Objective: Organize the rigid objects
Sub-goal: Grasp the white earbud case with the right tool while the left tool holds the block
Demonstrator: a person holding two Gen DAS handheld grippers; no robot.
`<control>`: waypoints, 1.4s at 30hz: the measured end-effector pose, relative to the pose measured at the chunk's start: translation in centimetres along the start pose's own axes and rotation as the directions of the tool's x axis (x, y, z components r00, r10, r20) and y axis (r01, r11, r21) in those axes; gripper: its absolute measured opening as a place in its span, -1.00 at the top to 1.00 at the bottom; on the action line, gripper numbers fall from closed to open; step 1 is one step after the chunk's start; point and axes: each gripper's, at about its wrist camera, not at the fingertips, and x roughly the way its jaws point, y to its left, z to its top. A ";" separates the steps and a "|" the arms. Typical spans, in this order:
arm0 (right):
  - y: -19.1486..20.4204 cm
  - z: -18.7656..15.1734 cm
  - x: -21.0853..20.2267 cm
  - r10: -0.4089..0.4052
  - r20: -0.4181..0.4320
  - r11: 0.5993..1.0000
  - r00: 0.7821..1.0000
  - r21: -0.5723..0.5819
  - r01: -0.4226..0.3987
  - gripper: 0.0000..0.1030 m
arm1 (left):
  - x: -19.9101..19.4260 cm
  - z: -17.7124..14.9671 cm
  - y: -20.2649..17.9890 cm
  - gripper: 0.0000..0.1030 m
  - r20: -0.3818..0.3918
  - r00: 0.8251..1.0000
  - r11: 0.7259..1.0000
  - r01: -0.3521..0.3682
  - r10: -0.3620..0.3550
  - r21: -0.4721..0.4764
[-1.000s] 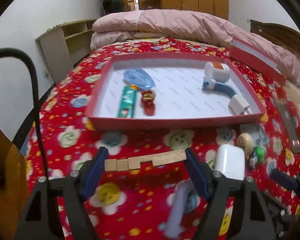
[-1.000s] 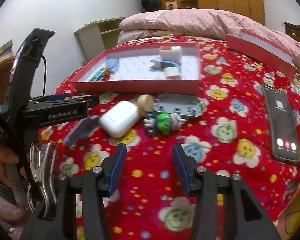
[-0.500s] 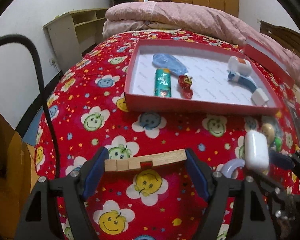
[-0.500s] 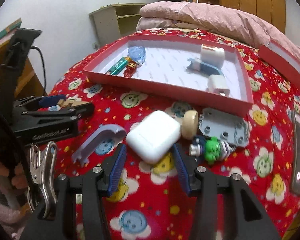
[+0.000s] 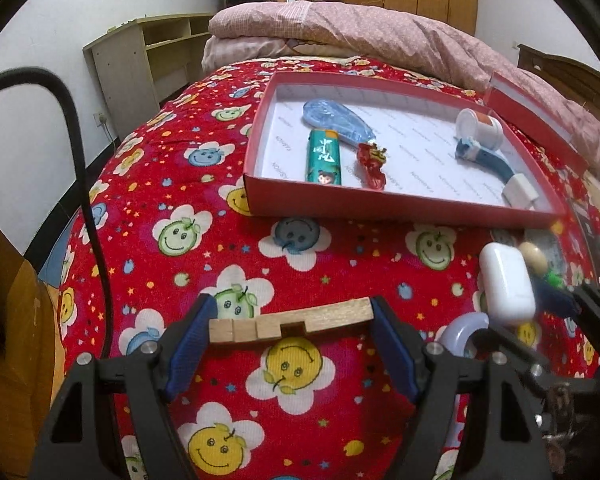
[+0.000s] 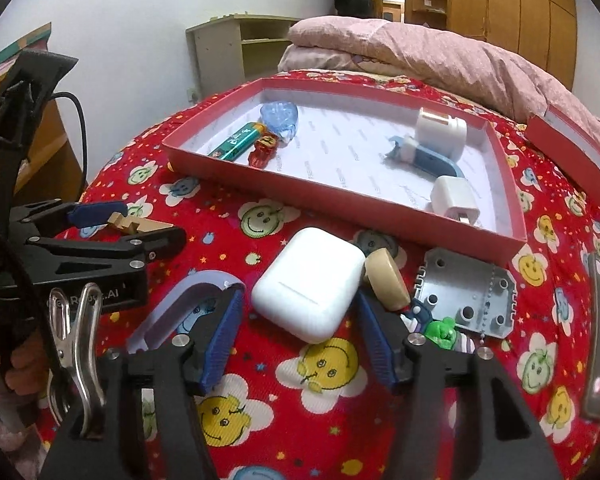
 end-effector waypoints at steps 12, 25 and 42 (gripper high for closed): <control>-0.8 -0.4 -0.5 0.007 0.021 0.999 1.000 0.046 -0.008 0.05 | -0.2 -0.2 0.2 -0.56 0.009 1.000 1.000 0.019 -0.019 0.005; -1.6 0.5 -0.5 0.054 -0.017 0.981 0.998 0.189 -0.050 0.03 | -0.3 -0.2 0.2 -0.56 0.013 0.999 0.999 0.033 -0.033 0.006; -0.9 -0.5 -1.6 0.019 0.041 0.993 0.999 0.116 -0.024 0.12 | -1.9 -0.2 -0.4 -0.56 0.064 0.997 0.998 0.051 -0.053 0.028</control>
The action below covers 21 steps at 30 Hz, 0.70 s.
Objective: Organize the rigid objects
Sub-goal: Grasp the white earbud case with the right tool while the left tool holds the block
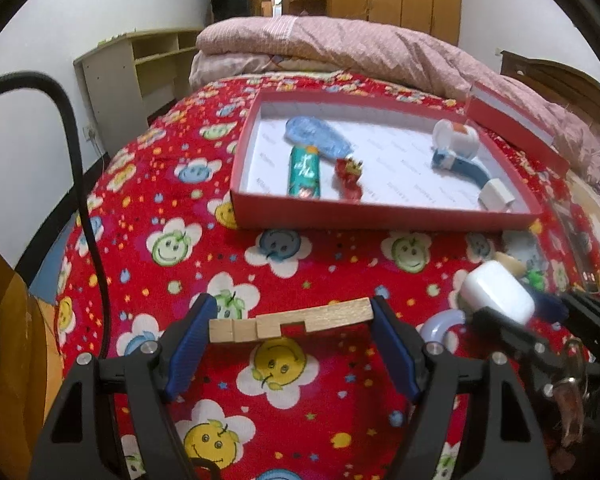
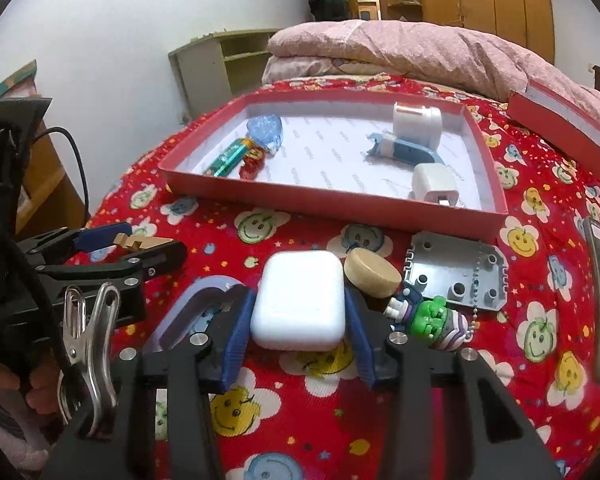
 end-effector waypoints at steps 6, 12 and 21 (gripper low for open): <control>-0.4 0.2 -1.5 0.033 0.039 0.999 0.999 0.021 -0.034 0.18 | -1.5 0.9 -0.9 -0.56 0.030 0.999 1.000 0.016 -0.017 0.017; -0.8 0.1 -1.8 0.038 0.045 0.999 0.998 0.032 -0.040 0.20 | -2.1 1.3 -1.3 -0.56 0.024 0.999 0.999 0.043 -0.043 0.003; -0.6 -0.4 -0.6 0.026 -0.004 1.000 1.000 0.011 -0.026 0.21 | -2.1 1.0 -1.0 -0.56 0.030 0.999 1.000 0.026 -0.026 -0.002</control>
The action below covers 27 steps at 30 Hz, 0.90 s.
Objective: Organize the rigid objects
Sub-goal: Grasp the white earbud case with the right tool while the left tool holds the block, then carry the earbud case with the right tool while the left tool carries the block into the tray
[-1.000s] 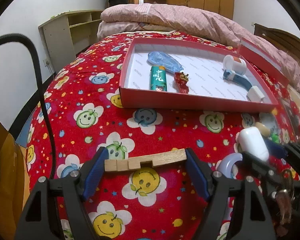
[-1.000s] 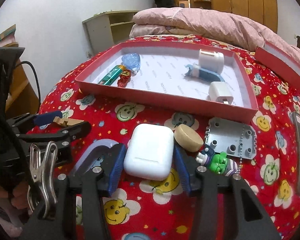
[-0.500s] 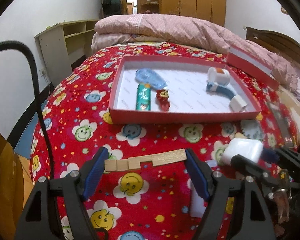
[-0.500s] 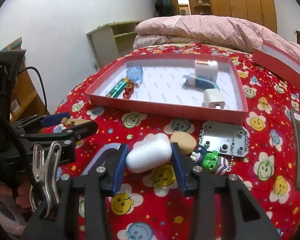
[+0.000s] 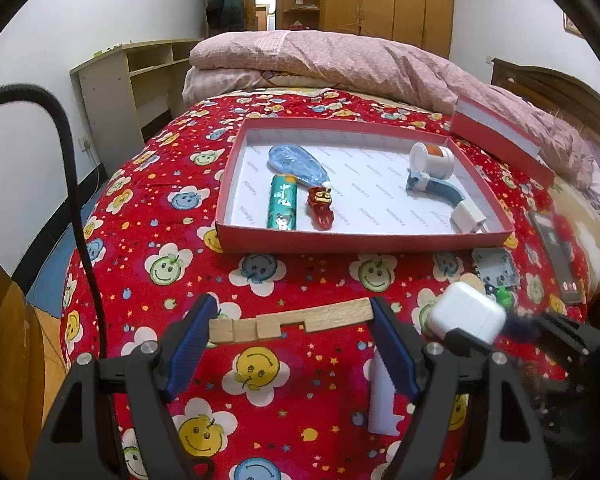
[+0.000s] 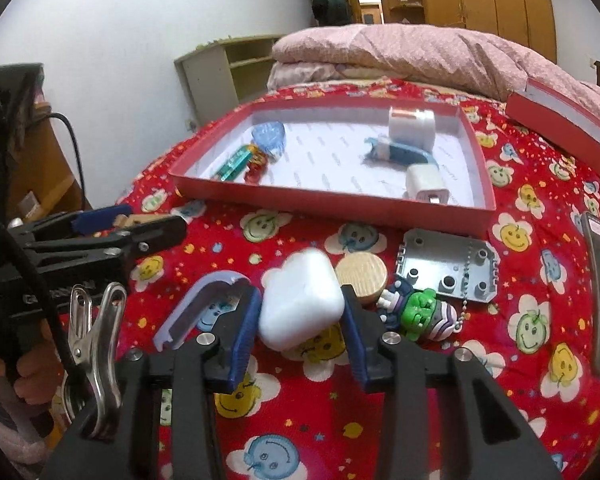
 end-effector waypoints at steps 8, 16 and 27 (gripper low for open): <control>0.3 -0.6 0.6 -0.035 -0.015 0.999 0.999 -0.036 0.034 0.28 | 0.2 -0.3 0.3 -0.56 -0.002 1.000 1.000 -0.001 0.001 -0.004; -0.4 -0.4 0.0 -0.024 0.021 1.000 0.999 0.003 0.024 0.34 | 0.3 -0.3 0.3 -0.56 -0.003 1.000 1.000 0.000 0.000 -0.006; -0.8 0.4 -1.7 0.013 0.080 0.999 0.997 0.038 -0.016 0.34 | 0.4 1.1 0.0 -0.56 -0.006 1.000 1.000 0.021 -0.021 -0.017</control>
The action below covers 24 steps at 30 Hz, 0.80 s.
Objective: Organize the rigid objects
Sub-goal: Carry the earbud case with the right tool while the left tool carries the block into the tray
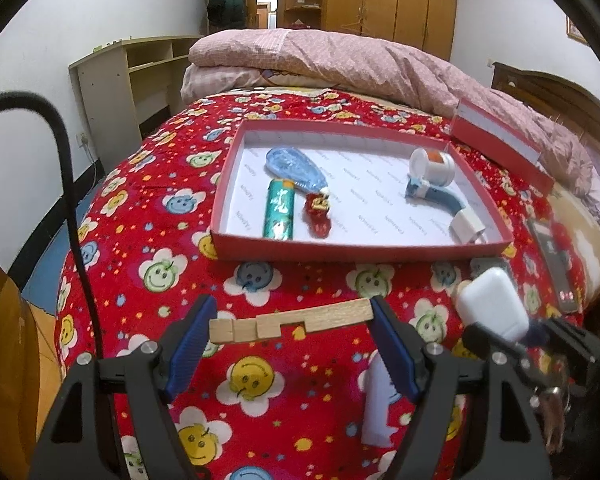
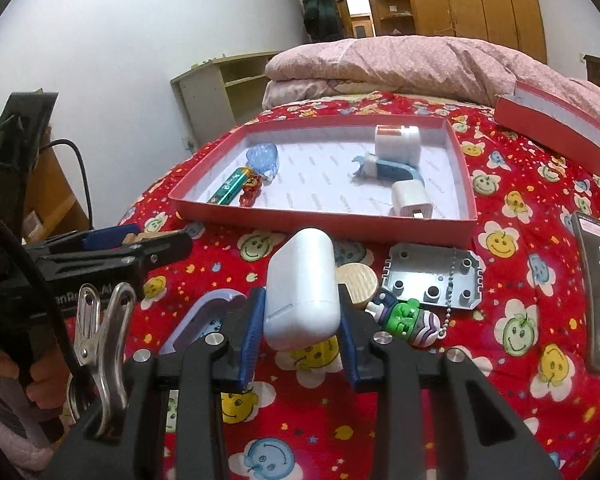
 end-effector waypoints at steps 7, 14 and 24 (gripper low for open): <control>-0.5 0.8 -0.8 0.013 0.019 1.000 1.000 0.016 -0.013 0.34 | 0.4 1.9 -0.6 -0.56 -0.002 1.000 1.000 0.021 -0.021 -0.006; -1.1 2.1 -0.8 0.010 0.024 1.000 1.000 0.011 -0.011 0.34 | 1.4 3.6 -1.0 -0.56 -0.004 1.000 1.000 0.020 -0.020 -0.006; -2.1 5.2 0.1 -0.007 0.043 1.000 0.999 -0.001 0.007 0.34 | 3.1 5.8 -1.6 -0.56 -0.001 1.000 1.000 0.016 -0.016 0.009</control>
